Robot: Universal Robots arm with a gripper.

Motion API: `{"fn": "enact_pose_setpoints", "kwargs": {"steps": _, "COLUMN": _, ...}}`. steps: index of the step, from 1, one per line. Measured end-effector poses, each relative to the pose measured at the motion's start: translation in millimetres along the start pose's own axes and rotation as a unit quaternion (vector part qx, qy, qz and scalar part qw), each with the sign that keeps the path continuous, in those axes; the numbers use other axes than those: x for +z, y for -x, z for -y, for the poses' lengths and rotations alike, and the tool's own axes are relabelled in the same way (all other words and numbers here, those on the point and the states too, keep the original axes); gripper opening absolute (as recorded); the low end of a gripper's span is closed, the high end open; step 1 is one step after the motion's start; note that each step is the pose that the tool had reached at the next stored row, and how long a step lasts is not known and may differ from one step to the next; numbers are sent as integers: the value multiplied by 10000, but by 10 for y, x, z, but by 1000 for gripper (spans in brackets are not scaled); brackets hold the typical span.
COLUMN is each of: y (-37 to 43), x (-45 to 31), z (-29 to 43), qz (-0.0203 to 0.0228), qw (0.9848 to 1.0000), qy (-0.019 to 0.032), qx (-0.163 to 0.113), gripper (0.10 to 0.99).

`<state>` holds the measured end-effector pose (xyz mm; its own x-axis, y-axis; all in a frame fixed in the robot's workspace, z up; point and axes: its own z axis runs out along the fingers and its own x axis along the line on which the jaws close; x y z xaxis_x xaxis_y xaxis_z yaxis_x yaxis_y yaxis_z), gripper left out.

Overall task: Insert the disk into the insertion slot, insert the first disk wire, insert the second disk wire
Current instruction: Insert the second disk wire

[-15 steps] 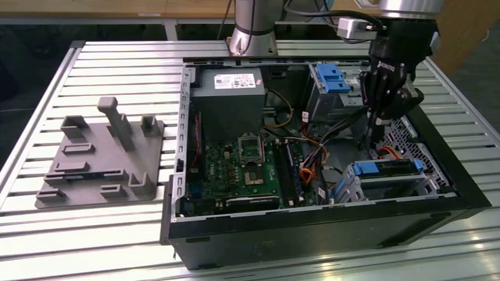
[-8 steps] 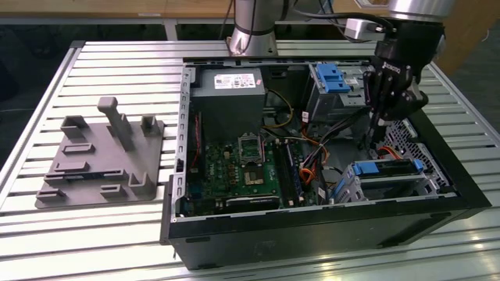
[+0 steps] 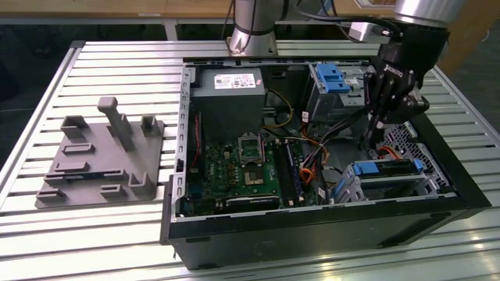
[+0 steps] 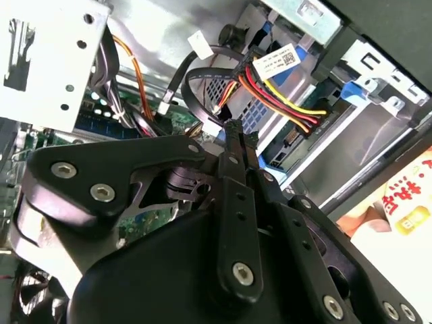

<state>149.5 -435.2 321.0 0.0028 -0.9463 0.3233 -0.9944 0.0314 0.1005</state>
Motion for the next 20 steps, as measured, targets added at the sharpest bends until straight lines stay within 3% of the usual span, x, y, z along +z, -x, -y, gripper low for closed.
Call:
{"fn": "enact_pose_setpoints", "kwargs": {"steps": 4, "y": -17, "x": -29, "z": 45, "qz": 64, "qw": 9999, "qy": 129, "qx": -51, "gripper": 141}}
{"fn": "enact_pose_setpoints", "kwargs": {"steps": 7, "y": -35, "x": -72, "z": 76, "qz": 133, "qw": 9997, "qy": 182, "qx": -77, "gripper": 141}}
{"fn": "enact_pose_setpoints", "kwargs": {"steps": 8, "y": -40, "x": -73, "z": 81, "qz": 155, "qw": 9997, "qy": 190, "qx": -83, "gripper": 141}}
{"fn": "enact_pose_setpoints", "kwargs": {"steps": 12, "y": -43, "x": -72, "z": 81, "qz": 158, "qw": 9997, "qy": 191, "qx": -83, "gripper": 141}}
{"fn": "enact_pose_setpoints", "kwargs": {"steps": 16, "y": -103, "x": -52, "z": 84, "qz": 183, "qw": 9996, "qy": 196, "qx": -70, "gripper": 141}}
{"fn": "enact_pose_setpoints", "kwargs": {"steps": 20, "y": -145, "x": -39, "z": 85, "qz": 251, "qw": 9995, "qy": 202, "qx": -59, "gripper": 141}}
